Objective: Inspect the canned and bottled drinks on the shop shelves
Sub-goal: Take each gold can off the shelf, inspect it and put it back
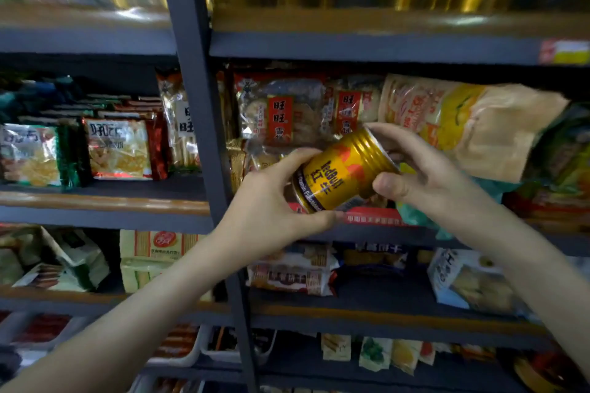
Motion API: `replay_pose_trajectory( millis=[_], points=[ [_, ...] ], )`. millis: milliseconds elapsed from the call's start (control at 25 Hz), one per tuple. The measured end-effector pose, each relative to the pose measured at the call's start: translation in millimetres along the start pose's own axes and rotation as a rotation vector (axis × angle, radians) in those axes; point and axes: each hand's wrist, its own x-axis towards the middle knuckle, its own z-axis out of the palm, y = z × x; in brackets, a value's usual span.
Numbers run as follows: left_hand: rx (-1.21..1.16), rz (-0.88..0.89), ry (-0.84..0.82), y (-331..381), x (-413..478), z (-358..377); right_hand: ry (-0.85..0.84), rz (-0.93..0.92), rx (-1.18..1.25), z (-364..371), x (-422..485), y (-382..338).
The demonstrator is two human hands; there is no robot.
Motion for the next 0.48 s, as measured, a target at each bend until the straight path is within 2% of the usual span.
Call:
replay_pose_trajectory(
  millis=[120, 200, 280, 400, 480],
  points=[
    [0.291, 0.206, 0.197, 24, 30, -5, 0.078, -0.053, -0.093, -25, 24, -28],
    [0.334, 0.327, 0.289, 39, 52, -12, 0.125, -0.110, -0.033, -41, 37, -47],
    [0.316, 0.416, 0.268, 52, 73, -25, 0.158, -0.152, -0.038, -57, 46, -66],
    [0.227, 0.384, 0.108, 70, 102, -48, 0.166, -0.233, -0.084, -77, 59, -90],
    [0.228, 0.378, 0.109, 79, 120, -56, 0.153, -0.242, -0.118, -89, 74, -103]
  ],
)
